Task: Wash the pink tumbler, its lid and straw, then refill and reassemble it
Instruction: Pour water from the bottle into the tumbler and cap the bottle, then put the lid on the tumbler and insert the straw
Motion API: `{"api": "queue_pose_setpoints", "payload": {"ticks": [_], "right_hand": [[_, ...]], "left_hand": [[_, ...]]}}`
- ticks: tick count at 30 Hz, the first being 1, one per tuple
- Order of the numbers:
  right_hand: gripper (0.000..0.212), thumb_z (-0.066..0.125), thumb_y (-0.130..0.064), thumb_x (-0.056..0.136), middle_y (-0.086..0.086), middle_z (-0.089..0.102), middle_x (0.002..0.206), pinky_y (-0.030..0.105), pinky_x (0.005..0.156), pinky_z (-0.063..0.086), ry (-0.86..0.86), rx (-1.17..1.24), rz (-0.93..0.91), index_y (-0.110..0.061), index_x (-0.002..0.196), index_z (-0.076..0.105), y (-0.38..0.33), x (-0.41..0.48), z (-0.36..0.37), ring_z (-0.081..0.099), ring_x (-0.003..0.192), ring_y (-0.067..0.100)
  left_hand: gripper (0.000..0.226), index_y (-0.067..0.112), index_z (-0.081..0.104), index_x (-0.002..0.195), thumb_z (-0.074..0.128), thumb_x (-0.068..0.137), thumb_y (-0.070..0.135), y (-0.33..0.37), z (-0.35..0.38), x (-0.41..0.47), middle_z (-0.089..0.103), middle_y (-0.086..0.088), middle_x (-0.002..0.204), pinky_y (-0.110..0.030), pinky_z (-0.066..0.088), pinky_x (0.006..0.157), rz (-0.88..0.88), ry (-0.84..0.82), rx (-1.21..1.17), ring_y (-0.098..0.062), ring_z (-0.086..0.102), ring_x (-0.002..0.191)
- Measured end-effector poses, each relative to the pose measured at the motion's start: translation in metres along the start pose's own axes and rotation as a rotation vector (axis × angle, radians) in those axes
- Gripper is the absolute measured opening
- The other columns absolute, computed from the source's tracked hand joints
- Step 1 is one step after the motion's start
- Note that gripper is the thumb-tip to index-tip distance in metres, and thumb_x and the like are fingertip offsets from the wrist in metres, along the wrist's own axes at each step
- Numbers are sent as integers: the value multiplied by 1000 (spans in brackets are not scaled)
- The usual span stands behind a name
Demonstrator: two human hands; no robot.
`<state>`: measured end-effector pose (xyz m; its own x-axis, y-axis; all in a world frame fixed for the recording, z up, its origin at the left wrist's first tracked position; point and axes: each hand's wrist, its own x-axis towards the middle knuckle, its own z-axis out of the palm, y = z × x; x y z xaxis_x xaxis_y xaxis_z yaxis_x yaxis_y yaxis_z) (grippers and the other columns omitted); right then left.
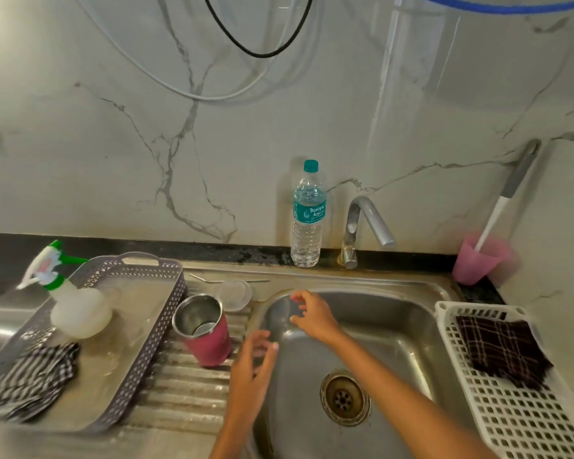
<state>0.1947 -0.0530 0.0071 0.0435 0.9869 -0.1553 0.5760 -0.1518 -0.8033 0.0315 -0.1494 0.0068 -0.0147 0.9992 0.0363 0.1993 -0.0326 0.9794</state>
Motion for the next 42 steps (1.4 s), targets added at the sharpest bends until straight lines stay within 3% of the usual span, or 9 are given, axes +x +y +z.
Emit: {"api": "queue_pose_setpoints", "payload": {"ticks": [5,7,11,16,19,23,31,37,42], "right_hand": [[40,69,-8,82,7,60,123,26,91,47,-74,-55,-49,-10,120,60,-11,-21,22,58,109,19],[38,69,-8,83,7,61,121,25,89,46,-91,-63,-69,-9,120,60,-18,-24,28,58,107,20],[35,68,-6,83,12,63,118,28,90,46,-110,-76,-95,-5,117,61,-33,-23,38,60,106,24],[35,67,-10,83,9,61,118,34,92,48,-157,-143,-131,-9,117,61,-50,-10,46,59,107,24],[43,70,-17,82,11,57,123,37,97,45,-158,-181,-138,-8,122,57,-60,5,50,55,114,26],[63,75,-25,80,12,48,136,35,104,36,-153,-253,-188,-9,134,47,-76,29,52,45,126,26],[100,77,-43,77,12,24,157,42,114,25,-290,-374,-209,-10,152,19,-84,69,69,24,143,29],[95,83,-42,68,11,39,147,42,109,34,-281,-358,-241,-11,143,34,-79,77,81,35,136,28],[87,83,-39,68,11,41,138,38,104,37,-225,-330,-257,-10,138,39,-76,76,80,39,129,27]], "left_hand": [[7,26,67,83,69,90,26,-17,-45,-24,67,5,79,-46,56,69,-27,245,66,-19,65,75],[25,24,57,71,73,83,39,-20,-60,-27,59,5,70,-46,48,65,-10,360,169,-23,57,71],[52,10,52,92,89,65,35,-22,-72,-16,52,-6,95,-45,42,83,-51,584,325,-31,47,93],[111,13,29,147,94,59,29,-14,-75,13,38,-7,143,-39,32,112,-56,437,126,-22,36,133],[110,24,25,146,94,61,16,-7,-73,29,43,-1,141,-25,42,101,-23,356,-27,-19,48,125],[96,16,34,143,90,65,7,-1,-70,37,54,-4,129,-3,46,69,-29,331,-79,-12,57,105],[94,21,35,139,91,64,9,-8,-74,47,56,0,124,-3,46,72,-70,295,-66,-5,57,105],[93,29,32,135,89,65,5,-7,-72,48,54,13,117,-2,45,73,-64,293,-88,1,56,102],[92,24,35,136,90,64,6,-11,-75,49,56,3,124,-7,48,74,-58,277,-102,-9,59,107]]}}
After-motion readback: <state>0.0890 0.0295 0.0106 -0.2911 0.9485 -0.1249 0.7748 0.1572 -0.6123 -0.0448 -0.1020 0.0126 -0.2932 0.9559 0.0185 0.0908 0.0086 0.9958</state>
